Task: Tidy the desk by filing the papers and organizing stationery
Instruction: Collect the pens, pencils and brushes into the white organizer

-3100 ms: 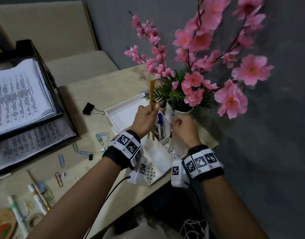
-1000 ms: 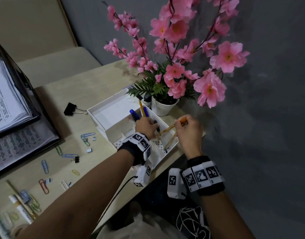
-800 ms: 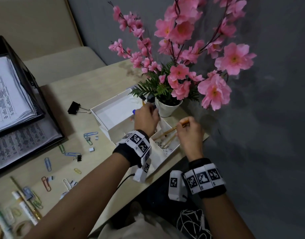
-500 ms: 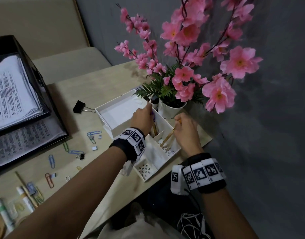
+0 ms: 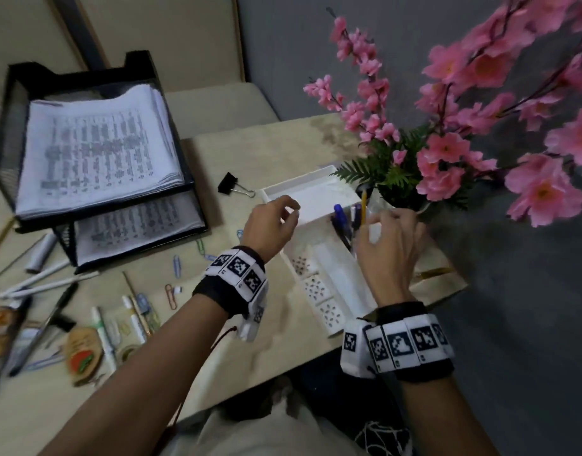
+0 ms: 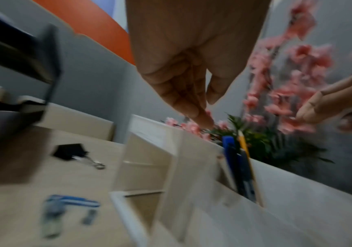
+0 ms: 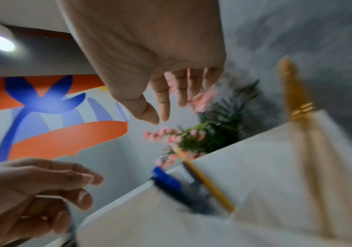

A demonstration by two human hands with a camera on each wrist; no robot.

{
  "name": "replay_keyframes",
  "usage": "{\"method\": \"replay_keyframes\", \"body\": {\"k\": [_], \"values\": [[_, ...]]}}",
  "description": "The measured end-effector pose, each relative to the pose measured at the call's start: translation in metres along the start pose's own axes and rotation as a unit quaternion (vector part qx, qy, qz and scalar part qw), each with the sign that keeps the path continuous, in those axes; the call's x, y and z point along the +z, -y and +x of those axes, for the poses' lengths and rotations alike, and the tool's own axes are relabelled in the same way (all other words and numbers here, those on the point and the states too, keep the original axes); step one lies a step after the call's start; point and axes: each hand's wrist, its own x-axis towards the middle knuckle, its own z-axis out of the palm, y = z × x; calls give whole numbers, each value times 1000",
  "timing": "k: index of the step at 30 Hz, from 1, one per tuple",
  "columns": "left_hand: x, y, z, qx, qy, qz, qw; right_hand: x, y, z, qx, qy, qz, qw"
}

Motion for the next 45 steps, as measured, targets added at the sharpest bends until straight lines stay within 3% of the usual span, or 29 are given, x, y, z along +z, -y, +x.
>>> {"method": "replay_keyframes", "body": {"k": [3,6,10,14,20,25,27,29,31,34,40,45], "values": [[-40,45,-18,-72,5,-26,997,35,49,-14,-124,90,68,986],[-82,94,-43,-145,-4,-55,988,76,96,-40,-200,215,88,952],[-133,150,-82,-241,-41,-50,968,127,144,-84,-259,393,20,882],[-166,185,-116,-302,-55,-52,950,157,178,-121,-263,467,-48,843],[-191,208,-142,-340,-51,-88,935,180,191,-152,-216,479,-148,838],[-199,214,-148,-325,-37,-91,941,183,189,-158,-165,468,-163,853],[-200,211,-148,-265,-22,-26,964,178,189,-155,-156,451,-155,865],[-198,202,-147,-165,22,65,984,168,192,-151,-158,426,-137,880],[-193,192,-144,-80,74,129,986,157,197,-144,-160,400,-102,896],[-179,184,-137,-23,140,183,973,146,205,-133,-170,371,-59,911],[-158,187,-127,-44,160,197,966,160,186,-144,-145,397,-151,894],[-161,197,-130,-69,151,183,969,171,176,-170,-147,428,-154,879]]}}
